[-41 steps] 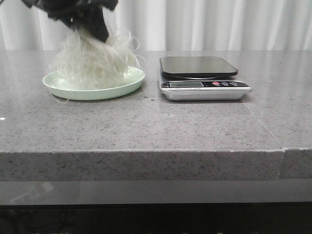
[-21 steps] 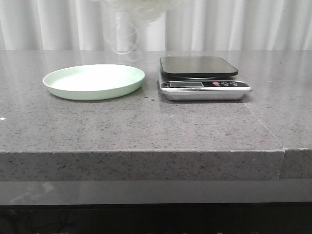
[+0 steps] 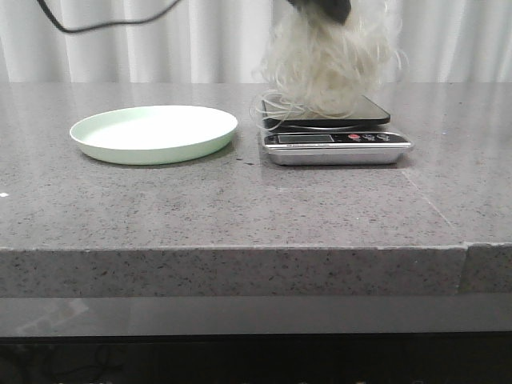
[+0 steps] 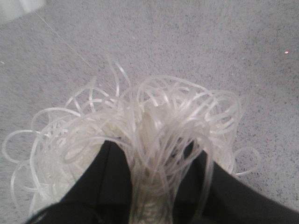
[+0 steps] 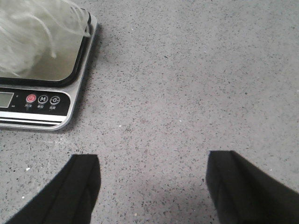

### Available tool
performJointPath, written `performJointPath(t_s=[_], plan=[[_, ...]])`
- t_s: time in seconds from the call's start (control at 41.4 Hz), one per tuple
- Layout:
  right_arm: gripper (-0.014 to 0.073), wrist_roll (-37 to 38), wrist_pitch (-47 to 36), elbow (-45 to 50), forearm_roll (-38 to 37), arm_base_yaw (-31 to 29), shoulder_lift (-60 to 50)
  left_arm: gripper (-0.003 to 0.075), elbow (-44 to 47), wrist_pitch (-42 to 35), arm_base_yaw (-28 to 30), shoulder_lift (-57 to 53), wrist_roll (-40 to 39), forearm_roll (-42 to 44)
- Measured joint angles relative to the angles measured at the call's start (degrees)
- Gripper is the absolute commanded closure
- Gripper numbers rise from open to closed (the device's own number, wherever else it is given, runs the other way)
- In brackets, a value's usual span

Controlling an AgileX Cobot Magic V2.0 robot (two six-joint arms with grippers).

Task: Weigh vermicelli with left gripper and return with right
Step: 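Lower the vermicelli onto the scale, open the left gripper, withdraw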

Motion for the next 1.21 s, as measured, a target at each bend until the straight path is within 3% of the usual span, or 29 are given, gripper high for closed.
performJointPath(t_s=[0.314, 0.556, 0.942, 1.208], plan=[[0.0016, 0.0, 0.0, 0.0, 0.0, 0.0, 0.0, 0.0275, -0.3, -1.6, 0.0, 2.2, 0.1, -0.4], [0.0016, 0.0, 0.0, 0.0, 0.0, 0.0, 0.0, 0.0283, -1.6, 1.4, 0.0, 0.7, 0.1, -0.4], [0.0016, 0.0, 0.0, 0.0, 0.0, 0.0, 0.0, 0.0283, -1.8, 10.8, 0.0, -15.6, 0.1, 2.0], [0.0016, 0.0, 0.0, 0.0, 0.0, 0.0, 0.0, 0.0283, 9.3, 11.0, 0.0, -29.8, 0.1, 2.1]])
